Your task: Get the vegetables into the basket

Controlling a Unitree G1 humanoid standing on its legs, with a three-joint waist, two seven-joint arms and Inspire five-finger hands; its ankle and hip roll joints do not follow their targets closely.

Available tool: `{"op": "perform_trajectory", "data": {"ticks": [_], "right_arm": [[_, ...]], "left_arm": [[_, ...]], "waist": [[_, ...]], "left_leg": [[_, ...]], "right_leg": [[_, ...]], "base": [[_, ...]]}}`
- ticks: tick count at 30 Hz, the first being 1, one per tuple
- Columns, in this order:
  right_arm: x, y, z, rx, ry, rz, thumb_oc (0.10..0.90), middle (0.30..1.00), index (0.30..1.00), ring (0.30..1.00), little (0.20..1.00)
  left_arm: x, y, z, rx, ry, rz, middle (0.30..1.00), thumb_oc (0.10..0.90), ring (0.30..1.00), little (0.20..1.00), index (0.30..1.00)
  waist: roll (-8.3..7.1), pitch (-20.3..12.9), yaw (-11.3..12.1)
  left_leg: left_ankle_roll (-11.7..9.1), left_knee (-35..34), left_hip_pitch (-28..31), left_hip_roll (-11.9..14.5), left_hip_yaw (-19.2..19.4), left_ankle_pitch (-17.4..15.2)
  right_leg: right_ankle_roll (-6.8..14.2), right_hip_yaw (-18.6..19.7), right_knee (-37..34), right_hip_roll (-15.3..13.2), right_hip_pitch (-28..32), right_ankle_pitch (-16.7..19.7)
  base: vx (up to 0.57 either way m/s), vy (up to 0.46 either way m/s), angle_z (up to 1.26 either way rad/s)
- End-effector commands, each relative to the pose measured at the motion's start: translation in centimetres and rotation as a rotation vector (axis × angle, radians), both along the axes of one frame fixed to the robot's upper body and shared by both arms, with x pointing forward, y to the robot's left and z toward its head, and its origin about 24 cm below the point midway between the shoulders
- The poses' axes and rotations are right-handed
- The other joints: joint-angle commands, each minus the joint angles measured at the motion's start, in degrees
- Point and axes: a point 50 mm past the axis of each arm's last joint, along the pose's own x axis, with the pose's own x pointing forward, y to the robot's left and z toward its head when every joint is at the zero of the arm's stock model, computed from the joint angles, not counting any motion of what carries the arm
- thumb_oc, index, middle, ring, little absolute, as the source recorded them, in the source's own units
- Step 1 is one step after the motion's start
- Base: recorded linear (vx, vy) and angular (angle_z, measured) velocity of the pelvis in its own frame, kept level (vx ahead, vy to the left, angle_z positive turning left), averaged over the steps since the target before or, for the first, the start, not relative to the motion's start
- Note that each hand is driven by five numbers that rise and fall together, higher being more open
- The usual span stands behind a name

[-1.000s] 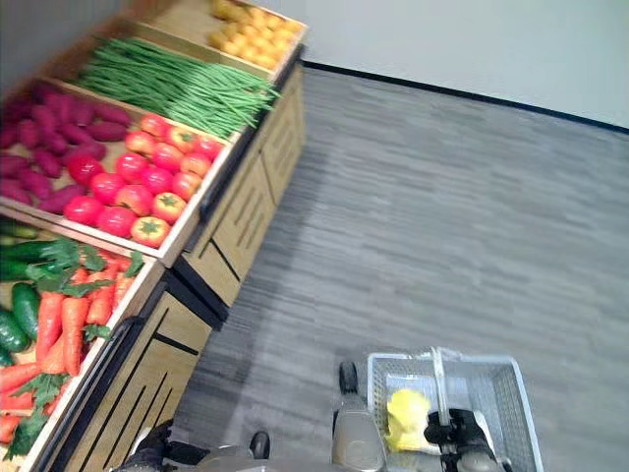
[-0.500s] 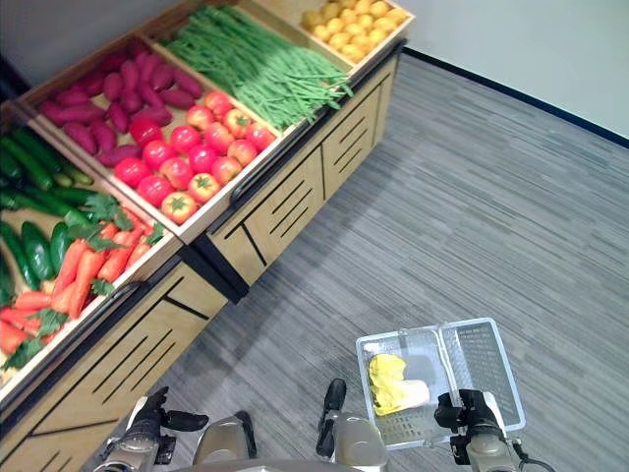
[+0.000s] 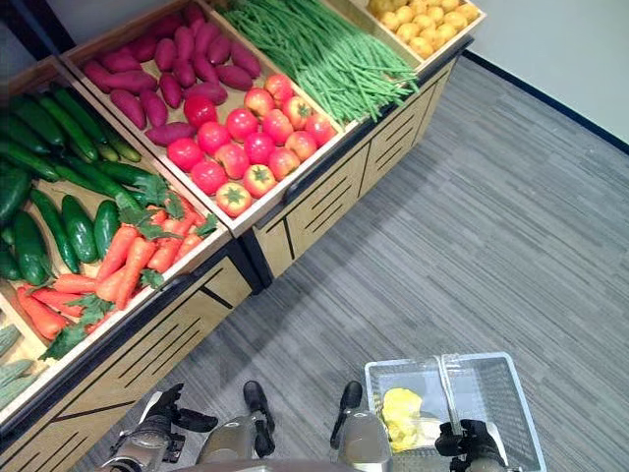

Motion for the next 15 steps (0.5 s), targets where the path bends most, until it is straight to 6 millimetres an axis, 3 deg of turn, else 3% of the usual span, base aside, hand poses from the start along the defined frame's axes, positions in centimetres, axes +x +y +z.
{"op": "perform_trajectory", "data": {"ticks": [1,3,4,5,7,9,12,15], "right_arm": [[2.9,-1.3,1.5,-0.081,-0.090,0.073,0.400,0.300,0.300,0.300,0.300],[3.2,-1.1,1.6,-0.078,-0.099,0.082,0.400,0.300,0.300,0.300,0.300],[3.5,-0.9,1.6,-0.071,-0.115,0.089,0.400,0.300,0.300,0.300,0.300],[3.5,-0.9,1.6,-0.071,-0.115,0.090,0.400,0.300,0.300,0.300,0.300],[3.8,-0.7,1.7,-0.068,-0.126,0.096,0.400,0.300,0.300,0.300,0.300],[3.9,-0.2,1.5,-0.056,-0.130,0.101,0.400,0.300,0.300,0.300,0.300],[3.1,0.2,1.0,-0.041,-0.113,0.090,0.400,0.300,0.300,0.300,0.300],[1.9,0.5,0.4,-0.022,-0.072,0.075,0.400,0.300,0.300,0.300,0.300]], "left_arm": [[-1.5,2.9,0.6,0.079,0.019,0.043,1.000,0.900,1.000,1.000,1.000],[-1.5,3.0,0.7,0.079,0.018,0.048,1.000,0.900,1.000,1.000,1.000],[-1.3,3.2,0.8,0.085,0.014,0.047,1.000,0.900,1.000,1.000,1.000],[-1.3,3.2,0.8,0.085,0.014,0.047,1.000,0.900,1.000,1.000,1.000],[-1.3,3.4,0.9,0.092,0.010,0.054,1.000,0.900,1.000,1.000,1.000],[-0.8,3.4,1.0,0.100,0.000,0.047,1.000,0.900,1.000,1.000,1.000],[-0.4,3.6,1.3,0.119,-0.017,0.059,1.000,0.900,1.000,1.000,1.000],[-0.9,3.6,1.1,0.111,-0.008,0.083,1.000,0.900,1.000,1.000,1.000]], "waist": [[-2.92,-1.45,1.56],[-2.67,-1.15,1.45],[-1.88,-0.57,0.68],[-1.90,-0.55,0.70],[-1.51,-0.25,0.16],[-1.89,0.18,-0.64],[-2.54,0.34,-1.19],[-3.43,0.08,-0.99]], "left_leg": [[-1.45,2.42,-1.84,0.96,-2.27,-1.24],[-0.98,1.87,-0.99,0.29,-3.01,-1.44],[-0.11,0.72,0.07,-0.02,-4.22,-0.59],[-0.11,0.69,0.11,-0.04,-4.20,-0.59],[-0.44,-0.81,1.62,-0.32,-5.77,-0.29],[-1.93,-1.25,2.56,-0.05,-8.27,-0.31],[-2.99,-0.44,3.00,0.33,-11.73,-1.36],[-3.67,0.98,3.06,0.53,-14.36,-1.79]], "right_leg": [[7.25,5.74,6.50,-4.87,3.49,8.28],[7.05,7.18,9.73,-4.78,2.14,8.65],[5.79,11.04,11.66,-2.13,-0.81,9.77],[5.79,11.07,11.71,-2.15,-0.82,9.74],[5.10,12.24,9.70,-0.98,-3.05,8.66],[6.00,14.35,-0.19,-1.56,-4.07,9.12],[6.99,19.76,-6.21,-1.54,-5.53,9.51],[6.91,18.93,-6.68,-1.20,-4.17,8.78]], "base": [[0.10,0.227,0.18],[0.08,0.116,0.18],[0.08,0.097,0.21],[0.13,0.035,0.73],[0.15,-0.071,0.75],[0.18,-0.209,0.47],[0.14,-0.199,0.82],[0.10,-0.255,1.01]]}}
